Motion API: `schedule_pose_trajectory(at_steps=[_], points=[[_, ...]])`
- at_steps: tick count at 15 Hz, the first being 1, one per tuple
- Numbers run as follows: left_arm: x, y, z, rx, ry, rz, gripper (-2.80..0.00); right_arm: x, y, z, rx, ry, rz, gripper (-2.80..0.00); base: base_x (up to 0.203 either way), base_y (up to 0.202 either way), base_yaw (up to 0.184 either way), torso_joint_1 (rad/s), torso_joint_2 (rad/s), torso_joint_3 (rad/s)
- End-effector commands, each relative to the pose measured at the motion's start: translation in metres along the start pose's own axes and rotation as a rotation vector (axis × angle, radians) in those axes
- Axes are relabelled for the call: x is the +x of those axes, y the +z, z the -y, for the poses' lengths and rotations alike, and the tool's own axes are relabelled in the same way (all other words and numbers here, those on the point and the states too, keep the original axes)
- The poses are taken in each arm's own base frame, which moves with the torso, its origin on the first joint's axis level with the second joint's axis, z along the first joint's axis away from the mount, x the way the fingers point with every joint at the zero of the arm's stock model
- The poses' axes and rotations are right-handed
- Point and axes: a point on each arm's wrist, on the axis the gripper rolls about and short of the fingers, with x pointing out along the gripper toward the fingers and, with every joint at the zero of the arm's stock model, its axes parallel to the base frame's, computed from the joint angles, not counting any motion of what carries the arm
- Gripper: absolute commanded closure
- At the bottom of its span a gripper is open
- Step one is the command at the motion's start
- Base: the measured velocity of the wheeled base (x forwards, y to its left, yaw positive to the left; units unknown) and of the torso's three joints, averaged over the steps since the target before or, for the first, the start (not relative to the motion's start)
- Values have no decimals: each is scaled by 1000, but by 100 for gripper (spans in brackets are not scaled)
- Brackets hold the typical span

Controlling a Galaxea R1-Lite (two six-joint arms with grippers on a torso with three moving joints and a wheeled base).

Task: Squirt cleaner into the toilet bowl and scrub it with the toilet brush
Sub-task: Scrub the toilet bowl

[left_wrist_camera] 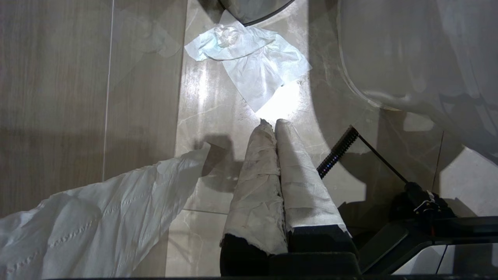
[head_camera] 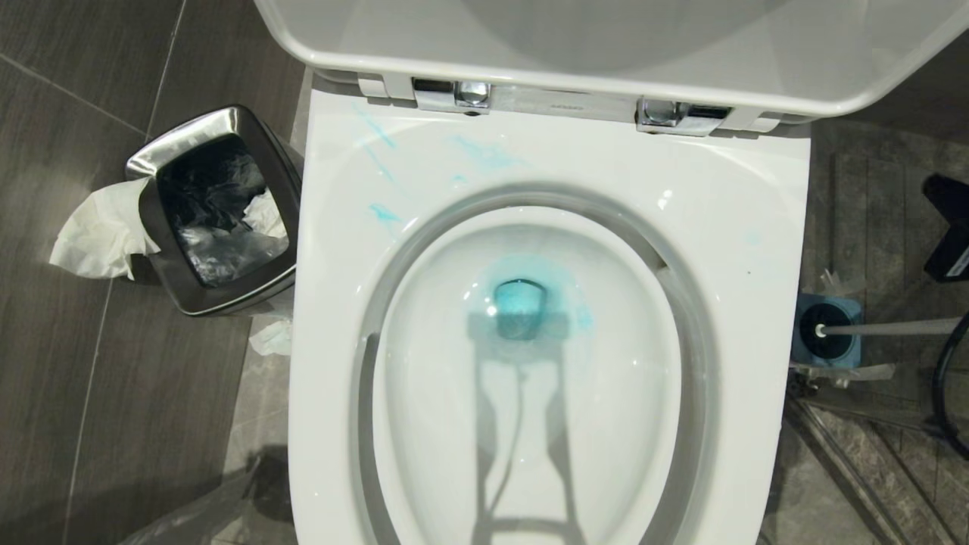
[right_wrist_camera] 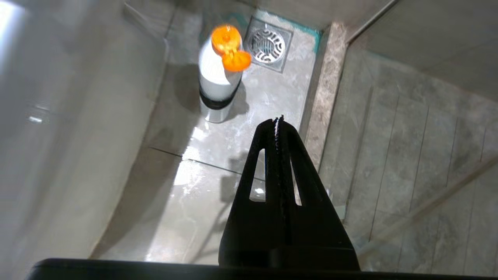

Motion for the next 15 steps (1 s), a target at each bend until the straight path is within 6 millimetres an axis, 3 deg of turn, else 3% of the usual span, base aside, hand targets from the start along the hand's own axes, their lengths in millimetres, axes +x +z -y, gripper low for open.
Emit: schedule_pose_trajectory(at_steps=[1,4,6,8,12,15], points=[[0,0,0,0,0,-3,0,-34,17,4,35,1,41,0,0,0,0,0,0,0],[0,0,0,0,0,-3,0,-61,-3,3,159,30,-164,0,0,0,0,0,0,0],[0,0,0,1,0,-2,0,-75,-3,3,186,53,-186,0,0,0,0,0,0,0],[0,0,0,0,0,-3,0,-96,-16,0,186,79,-221,0,0,0,0,0,0,0],[0,0,0,1,0,-4,0,-139,-68,-5,120,90,-335,0,0,0,0,0,0,0],[0,0,0,1,0,-4,0,-148,-102,-8,66,65,-312,0,0,0,0,0,0,0]])
